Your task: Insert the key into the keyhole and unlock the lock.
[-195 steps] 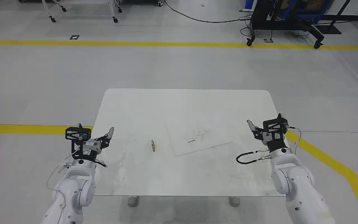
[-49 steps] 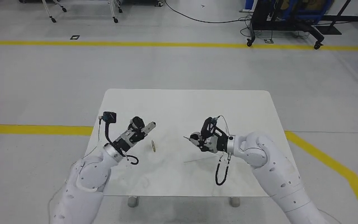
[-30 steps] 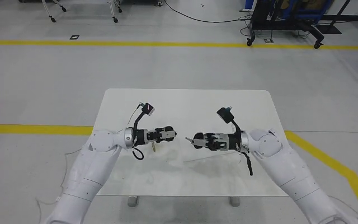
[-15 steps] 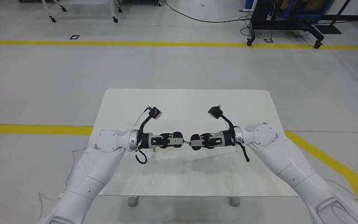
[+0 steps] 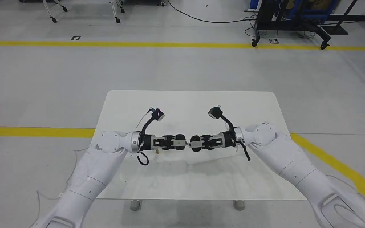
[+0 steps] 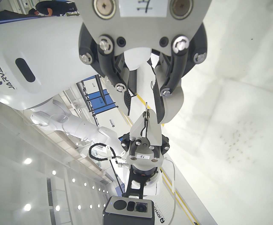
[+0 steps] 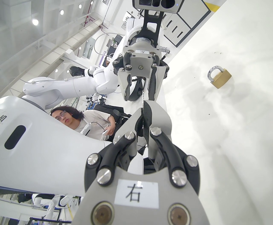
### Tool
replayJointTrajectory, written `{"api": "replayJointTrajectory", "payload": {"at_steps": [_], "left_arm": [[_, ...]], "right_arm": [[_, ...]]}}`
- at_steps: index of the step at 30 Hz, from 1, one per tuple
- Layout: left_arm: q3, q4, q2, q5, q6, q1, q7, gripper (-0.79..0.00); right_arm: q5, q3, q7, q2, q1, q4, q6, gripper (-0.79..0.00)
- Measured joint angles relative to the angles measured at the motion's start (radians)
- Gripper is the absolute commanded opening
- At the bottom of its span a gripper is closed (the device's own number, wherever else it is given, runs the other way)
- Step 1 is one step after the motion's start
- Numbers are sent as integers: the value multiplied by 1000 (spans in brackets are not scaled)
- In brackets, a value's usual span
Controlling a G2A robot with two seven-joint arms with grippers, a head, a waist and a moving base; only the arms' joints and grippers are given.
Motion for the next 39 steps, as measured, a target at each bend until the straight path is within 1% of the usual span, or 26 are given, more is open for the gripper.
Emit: {"api": "replayJointTrajectory", "payload": {"at_steps": [1, 2, 14, 15, 16, 17, 23, 26, 31, 35, 36, 37, 39], "left_arm": [[3, 2, 0, 1, -2, -2, 2, -742], [6, 4, 1, 2, -4, -4, 4, -785], [30, 31, 5, 26, -25, -20, 25, -785], [33, 33, 4, 28, -26, -22, 26, -785], [34, 34, 4, 30, -27, -23, 28, -785], [35, 35, 4, 31, -29, -24, 29, -785], [33, 36, 2, 28, -52, -21, 61, -785], [14, 26, 1, 4, -86, -2, 132, -785], [-2, -18, -5, -11, -45, 31, 300, -785], [8, -18, -23, 14, 21, 45, 520, -785], [17, -23, -29, 31, 32, 48, 582, -785], [24, -26, -32, 52, 28, 50, 615, -785], [34, -26, -36, 123, -7, 55, 669, -785]], "right_arm": [[2, -4, -2, 1, 2, 1, -2, -785], [4, -8, -4, 3, 4, 2, -4, -785], [19, -62, -22, 18, 27, 2, -22, -785], [17, -66, -24, 20, 29, 1, -24, -606], [13, -70, -24, 22, 32, -1, -23, -317], [9, -74, -23, 24, 34, -4, -23, 0], [14, -83, -29, 31, 39, -8, -29, 0], [13, -83, -29, 31, 38, -8, -29, 0], [13, -83, -29, 31, 38, -8, -29, 0], [10, -82, -33, 31, 37, -8, -26, 0], [-8, -75, -56, 31, 33, -11, -22, 0], [-24, -65, -88, 31, 27, -12, -30, 0], [-33, -39, -182, 31, -2, -5, -77, 0]]}}
